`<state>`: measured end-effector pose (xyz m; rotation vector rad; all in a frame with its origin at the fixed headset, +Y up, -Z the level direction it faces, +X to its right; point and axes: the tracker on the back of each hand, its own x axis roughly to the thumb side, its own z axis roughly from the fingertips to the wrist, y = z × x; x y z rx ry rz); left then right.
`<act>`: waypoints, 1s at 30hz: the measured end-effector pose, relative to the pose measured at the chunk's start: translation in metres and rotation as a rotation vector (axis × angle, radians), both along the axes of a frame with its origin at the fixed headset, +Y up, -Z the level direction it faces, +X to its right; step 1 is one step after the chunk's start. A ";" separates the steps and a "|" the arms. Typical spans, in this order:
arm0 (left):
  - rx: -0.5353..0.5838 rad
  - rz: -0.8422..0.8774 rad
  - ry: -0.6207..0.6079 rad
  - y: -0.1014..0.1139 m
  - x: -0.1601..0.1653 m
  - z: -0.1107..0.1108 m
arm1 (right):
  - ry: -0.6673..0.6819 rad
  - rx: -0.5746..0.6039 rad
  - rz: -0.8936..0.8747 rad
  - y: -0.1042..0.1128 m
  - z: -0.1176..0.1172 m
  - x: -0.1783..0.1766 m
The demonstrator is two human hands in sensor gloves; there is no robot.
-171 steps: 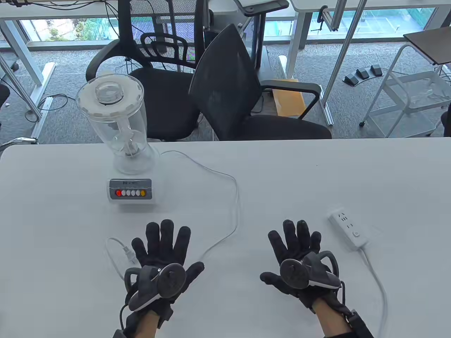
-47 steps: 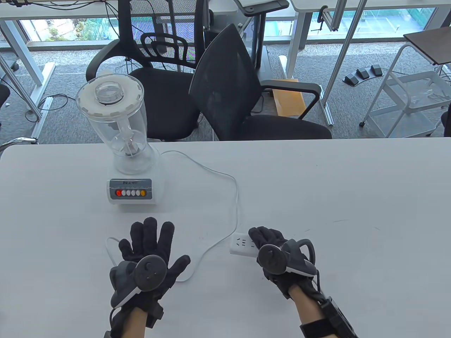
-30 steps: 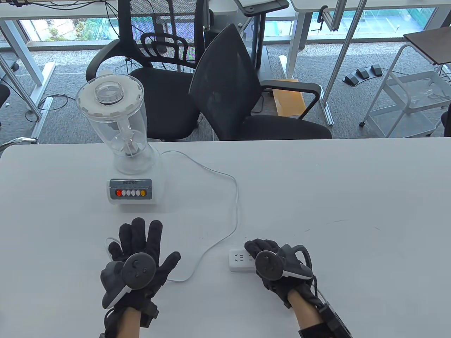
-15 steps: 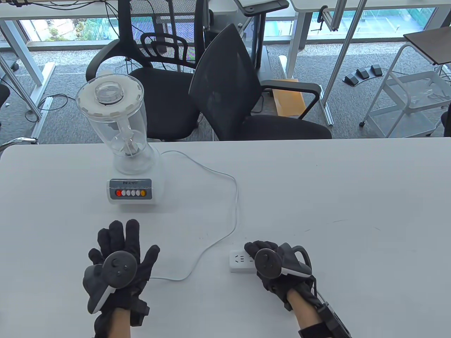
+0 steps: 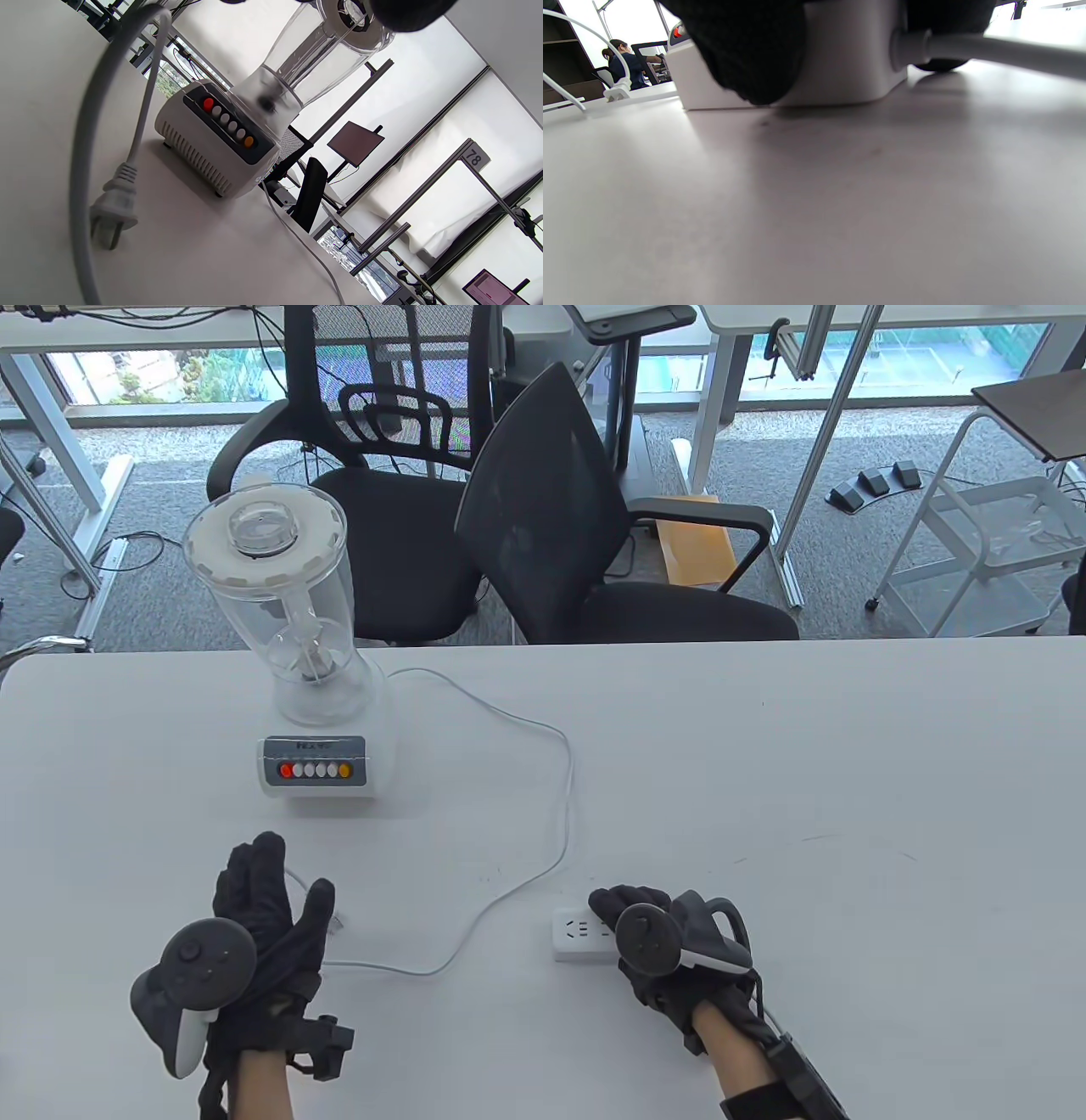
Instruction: Plug the blender into the power strip
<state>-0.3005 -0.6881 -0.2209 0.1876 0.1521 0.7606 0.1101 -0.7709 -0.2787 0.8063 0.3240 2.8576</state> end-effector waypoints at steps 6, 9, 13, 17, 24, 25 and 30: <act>0.002 -0.041 0.067 0.006 -0.013 0.003 | 0.003 -0.001 0.003 0.000 0.000 0.000; -0.019 -0.038 0.120 0.005 -0.026 0.004 | 0.003 -0.002 0.004 0.000 0.000 0.000; -0.055 -0.015 0.180 -0.002 -0.041 0.005 | 0.005 -0.004 0.008 0.000 -0.001 0.000; -0.125 -0.042 0.214 -0.014 -0.054 0.001 | 0.004 -0.004 0.011 -0.001 -0.001 0.000; -0.267 -0.133 0.192 -0.038 -0.066 -0.019 | 0.004 -0.001 0.022 -0.001 -0.001 -0.001; -0.287 -0.140 0.179 -0.041 -0.065 -0.022 | 0.005 0.000 0.024 -0.001 -0.001 -0.001; -0.408 -0.206 0.096 -0.055 -0.060 -0.040 | 0.004 0.001 0.028 -0.001 0.000 -0.001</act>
